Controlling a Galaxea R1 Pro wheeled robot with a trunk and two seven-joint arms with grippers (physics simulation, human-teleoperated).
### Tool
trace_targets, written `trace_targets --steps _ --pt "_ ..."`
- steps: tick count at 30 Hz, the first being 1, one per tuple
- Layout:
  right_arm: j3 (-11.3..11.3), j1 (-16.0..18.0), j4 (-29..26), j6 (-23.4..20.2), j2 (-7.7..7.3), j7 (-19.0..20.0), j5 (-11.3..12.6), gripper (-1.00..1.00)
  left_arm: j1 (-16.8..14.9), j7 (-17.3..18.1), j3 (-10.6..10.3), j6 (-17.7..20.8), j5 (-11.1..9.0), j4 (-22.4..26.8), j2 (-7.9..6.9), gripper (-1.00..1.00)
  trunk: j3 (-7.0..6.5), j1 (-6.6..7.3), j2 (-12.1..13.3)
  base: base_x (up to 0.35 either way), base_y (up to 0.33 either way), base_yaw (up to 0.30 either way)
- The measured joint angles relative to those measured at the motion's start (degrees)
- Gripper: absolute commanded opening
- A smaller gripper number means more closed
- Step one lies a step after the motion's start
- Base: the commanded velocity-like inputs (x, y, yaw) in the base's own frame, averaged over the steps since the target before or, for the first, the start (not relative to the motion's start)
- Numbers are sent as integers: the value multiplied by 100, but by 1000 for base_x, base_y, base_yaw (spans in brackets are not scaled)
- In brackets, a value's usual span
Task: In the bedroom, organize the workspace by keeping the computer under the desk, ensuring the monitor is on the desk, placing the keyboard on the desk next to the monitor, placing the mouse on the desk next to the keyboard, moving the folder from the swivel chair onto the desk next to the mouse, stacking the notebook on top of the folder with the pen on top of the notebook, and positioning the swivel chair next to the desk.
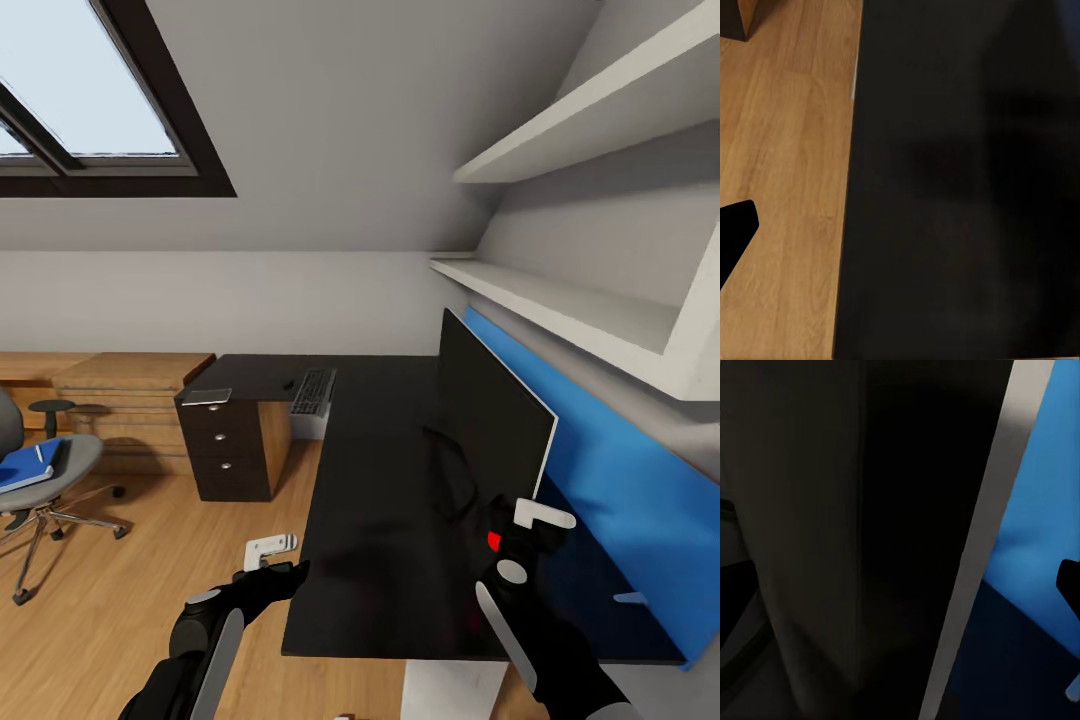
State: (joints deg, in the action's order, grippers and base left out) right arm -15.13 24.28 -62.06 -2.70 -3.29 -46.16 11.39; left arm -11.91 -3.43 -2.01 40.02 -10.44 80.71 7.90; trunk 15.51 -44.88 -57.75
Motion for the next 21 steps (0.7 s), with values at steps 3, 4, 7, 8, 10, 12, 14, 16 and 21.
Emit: trace_targets --steps 3,4,7,8,10,12,14,16,21 --pt "-2 0 0 0 -2 -2 -1 100 0 1 1 -1 0 0 0 100 0 -2 0 -134 0 0" --pt "-1 0 0 0 -3 -1 0 100 0 0 0 0 0 0 0 100 0 -2 0 -247 0 0" --pt "0 0 0 0 0 1 0 100 0 1 0 3 -1 0 0 100 0 -3 0 -299 0 0" --pt "-1 0 0 0 -1 2 0 100 0 1 0 2 -1 0 0 100 0 -3 0 -321 0 0" --pt "-1 0 0 0 0 2 0 100 0 1 0 1 -1 0 0 100 0 -3 0 -325 0 0" --pt "0 0 0 0 2 1 2 100 0 1 0 0 -1 0 0 100 0 -4 0 -329 0 0" --pt "-1 0 2 0 3 2 6 100 0 1 0 0 -1 0 0 100 0 -3 0 -331 0 0" --pt "-4 0 6 0 10 29 8 100 0 1 0 2 -1 0 0 100 0 -4 0 -332 2 0" --pt "-16 0 13 0 28 100 14 100 0 1 0 0 0 0 0 100 0 -3 0 -330 51 0"
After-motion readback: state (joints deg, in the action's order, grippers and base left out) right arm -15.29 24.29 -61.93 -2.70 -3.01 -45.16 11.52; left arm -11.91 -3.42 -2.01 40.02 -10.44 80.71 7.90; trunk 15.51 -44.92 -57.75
